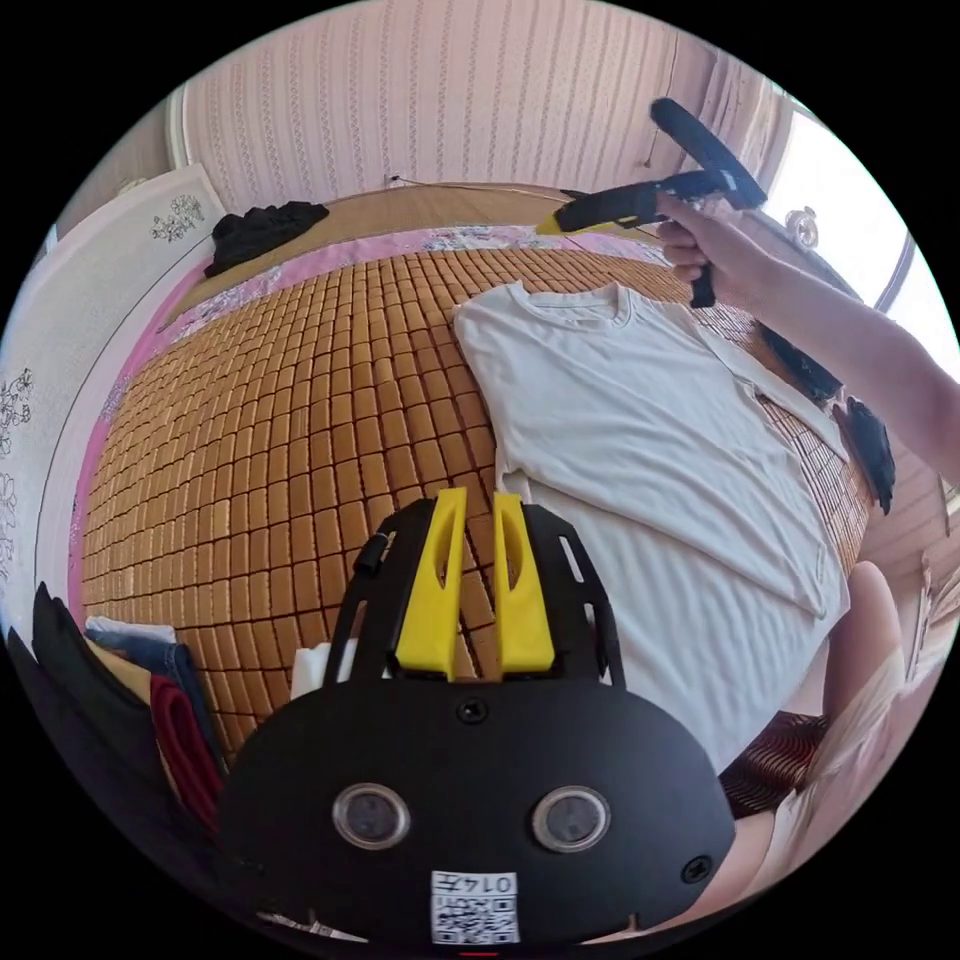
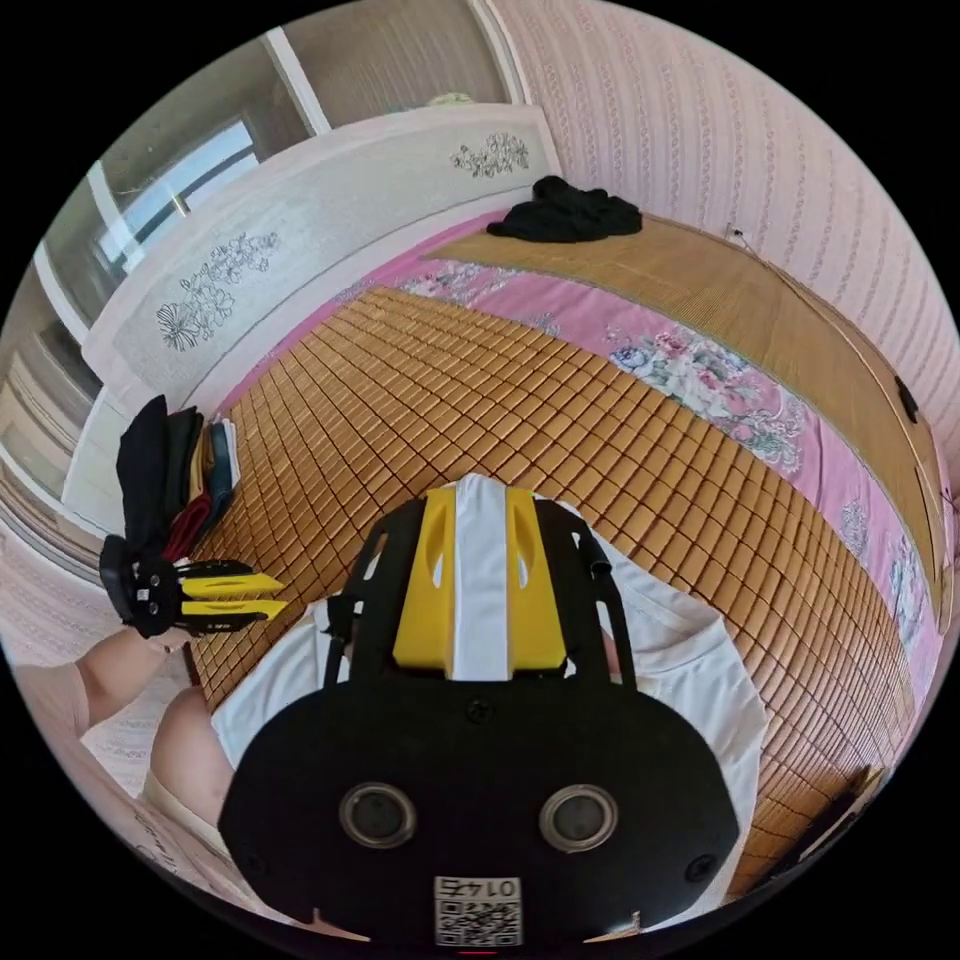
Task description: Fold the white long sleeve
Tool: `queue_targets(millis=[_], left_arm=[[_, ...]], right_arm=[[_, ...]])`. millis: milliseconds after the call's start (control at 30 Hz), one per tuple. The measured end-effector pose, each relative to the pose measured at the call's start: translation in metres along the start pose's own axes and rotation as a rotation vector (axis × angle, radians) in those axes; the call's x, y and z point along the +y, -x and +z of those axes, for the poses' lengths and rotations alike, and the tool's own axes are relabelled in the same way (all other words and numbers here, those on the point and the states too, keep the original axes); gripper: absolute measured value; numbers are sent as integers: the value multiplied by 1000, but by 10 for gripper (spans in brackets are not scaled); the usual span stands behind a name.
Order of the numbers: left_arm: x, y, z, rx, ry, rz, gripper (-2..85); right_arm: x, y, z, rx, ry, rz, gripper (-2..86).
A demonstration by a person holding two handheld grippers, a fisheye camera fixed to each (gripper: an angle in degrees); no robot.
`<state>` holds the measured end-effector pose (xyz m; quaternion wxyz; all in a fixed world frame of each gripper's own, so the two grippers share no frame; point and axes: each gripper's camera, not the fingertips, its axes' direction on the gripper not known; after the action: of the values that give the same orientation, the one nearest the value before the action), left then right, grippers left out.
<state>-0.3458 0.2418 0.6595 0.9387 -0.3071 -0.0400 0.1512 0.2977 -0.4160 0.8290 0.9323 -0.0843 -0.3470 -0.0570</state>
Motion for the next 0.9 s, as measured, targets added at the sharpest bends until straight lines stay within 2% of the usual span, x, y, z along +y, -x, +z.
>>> queue_targets(millis=[133,300,433,533,667,833,900], left_arm=[[19,-47,-14,101,-7,123,46],[43,-179,-7,386,5,312,46],[45,-248,17,417,32,359,44],[47,-287,44,452,155,426,44],[55,-305,54,372,172,516,45],[45,-308,50,456,188,501,56],[38,-315,42,509,181,517,59]], right_arm=[[102,2,-57,112,24,-36,42],[272,35,-82,58,238,102,-5],[335,53,-89,26,276,223,-9],[364,56,-83,113,331,252,-9],[388,59,-91,171,225,246,-9],[411,51,-112,160,133,275,-6],[427,33,-142,190,-11,323,-1]])
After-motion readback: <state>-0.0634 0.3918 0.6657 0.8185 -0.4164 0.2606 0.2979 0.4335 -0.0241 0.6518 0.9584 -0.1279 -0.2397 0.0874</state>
